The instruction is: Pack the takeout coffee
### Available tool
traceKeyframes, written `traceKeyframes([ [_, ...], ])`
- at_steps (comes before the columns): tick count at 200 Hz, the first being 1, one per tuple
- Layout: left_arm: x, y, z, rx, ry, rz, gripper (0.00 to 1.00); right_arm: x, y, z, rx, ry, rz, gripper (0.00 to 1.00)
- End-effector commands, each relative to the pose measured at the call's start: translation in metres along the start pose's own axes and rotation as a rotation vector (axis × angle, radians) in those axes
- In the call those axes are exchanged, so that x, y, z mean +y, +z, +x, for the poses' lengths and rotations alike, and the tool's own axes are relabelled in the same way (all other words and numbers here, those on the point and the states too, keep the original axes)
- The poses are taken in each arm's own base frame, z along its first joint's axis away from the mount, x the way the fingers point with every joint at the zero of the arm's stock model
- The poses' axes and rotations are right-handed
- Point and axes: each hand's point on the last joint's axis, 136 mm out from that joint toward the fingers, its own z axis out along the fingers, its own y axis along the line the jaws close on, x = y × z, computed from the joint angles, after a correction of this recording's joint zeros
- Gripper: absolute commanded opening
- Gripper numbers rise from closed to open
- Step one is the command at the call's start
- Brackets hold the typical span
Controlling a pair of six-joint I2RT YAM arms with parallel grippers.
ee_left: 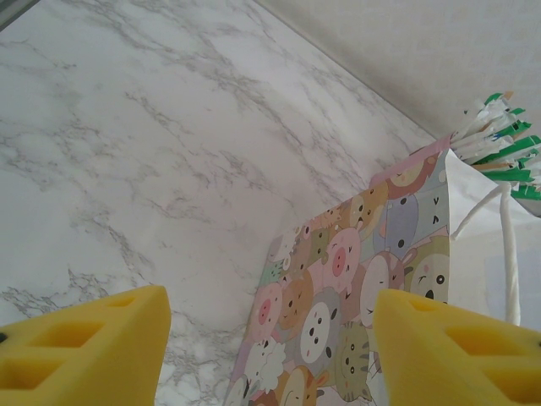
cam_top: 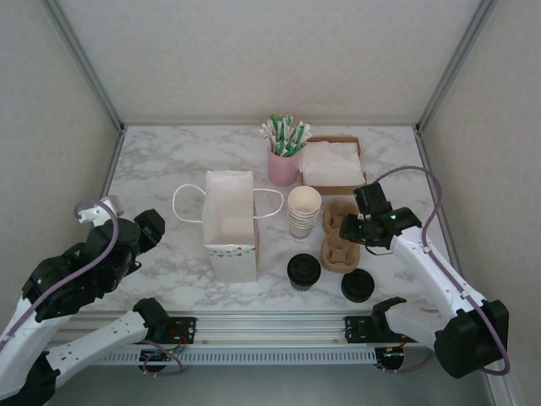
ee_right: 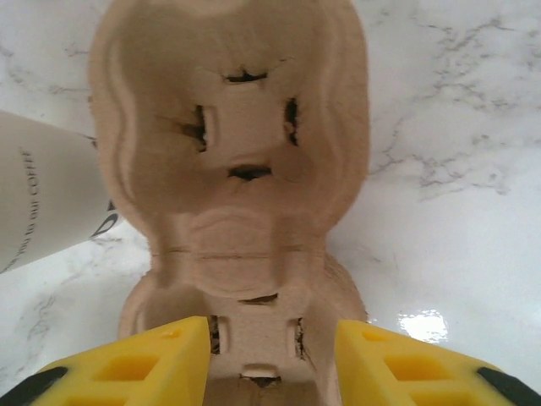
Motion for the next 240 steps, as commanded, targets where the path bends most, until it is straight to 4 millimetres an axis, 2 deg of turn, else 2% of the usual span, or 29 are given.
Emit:
traceKeyframes([
  [1, 0.001, 0.0, 0.002, 0.006, 0.011, 0.0, 0.65, 0.011, 0.001, -0.009, 0.02, -0.095, -0.033, 0.44],
  [38, -0.001, 0.0, 0.002, 0.009, 0.012, 0.002, 0.65, 0.022, 0.008, -0.017, 0.054, -0.192, -0.05, 0.45],
  [64, -0.001, 0.001, 0.003, 0.012, 0.014, -0.003, 0.65, 0.019, 0.013, -0.019, 0.056, -0.223, -0.027, 0.45],
  [128, -0.002, 0.002, 0.002, 0.009, 0.02, -0.008, 0.65, 0.017, 0.024, -0.01, 0.101, -0.24, -0.009, 0.51],
  [240, -0.001, 0.001, 0.002, 0.01, 0.015, -0.007, 0.65, 0.016, 0.043, 0.0, 0.155, -0.27, 0.053, 0.51],
])
